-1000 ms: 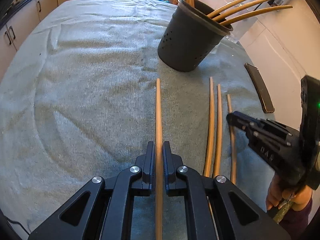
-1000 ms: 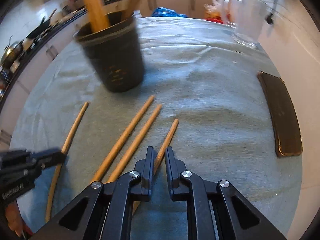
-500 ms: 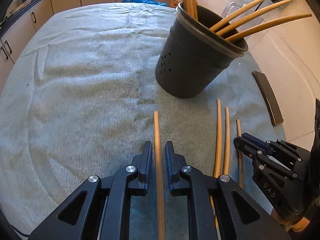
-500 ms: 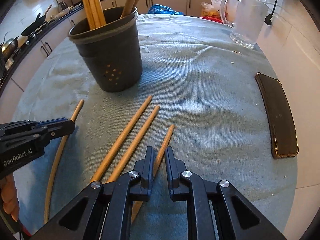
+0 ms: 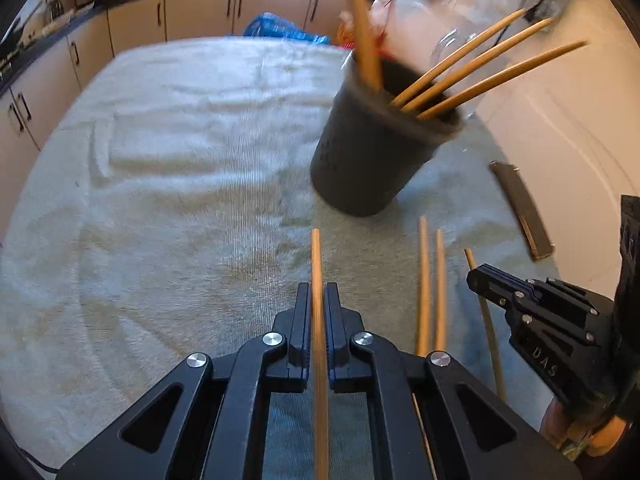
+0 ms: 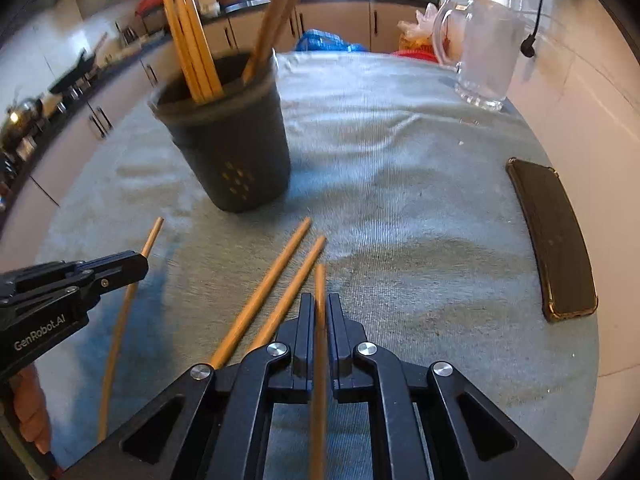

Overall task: Organize utensils
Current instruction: 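Raise both held chopsticks upright and move them over the black cup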

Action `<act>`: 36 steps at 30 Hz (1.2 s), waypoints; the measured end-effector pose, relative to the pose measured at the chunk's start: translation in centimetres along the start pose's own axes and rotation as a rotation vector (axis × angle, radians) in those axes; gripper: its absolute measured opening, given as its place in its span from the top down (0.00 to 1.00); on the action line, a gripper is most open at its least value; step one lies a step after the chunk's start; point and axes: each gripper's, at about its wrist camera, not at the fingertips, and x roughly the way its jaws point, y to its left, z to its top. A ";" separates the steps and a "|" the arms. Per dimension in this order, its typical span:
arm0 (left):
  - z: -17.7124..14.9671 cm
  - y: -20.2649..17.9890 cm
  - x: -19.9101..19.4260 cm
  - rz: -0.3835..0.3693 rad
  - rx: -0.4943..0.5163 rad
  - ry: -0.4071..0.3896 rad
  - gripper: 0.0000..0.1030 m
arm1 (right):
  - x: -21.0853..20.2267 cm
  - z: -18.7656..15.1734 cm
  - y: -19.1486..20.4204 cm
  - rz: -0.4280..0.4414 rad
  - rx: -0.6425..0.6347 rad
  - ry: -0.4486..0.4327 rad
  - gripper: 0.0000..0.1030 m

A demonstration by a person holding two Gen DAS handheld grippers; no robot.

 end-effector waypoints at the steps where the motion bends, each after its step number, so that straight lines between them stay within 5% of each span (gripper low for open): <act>1: -0.1 -0.3 -1.0 -0.001 0.010 -0.024 0.95 | -0.9 -0.1 0.0 0.004 -0.002 -0.025 0.94; 17: -3.7 -3.3 -13.7 0.015 0.090 -0.301 0.95 | -14.9 -2.7 0.8 0.057 -0.023 -0.354 0.94; 24: -6.2 -4.7 -16.9 0.061 0.156 -0.383 0.95 | -18.4 -4.4 1.5 0.054 -0.045 -0.426 0.94; 36: -7.9 -5.0 -19.9 0.027 0.157 -0.444 0.95 | -21.1 -5.6 1.9 0.062 -0.071 -0.494 0.94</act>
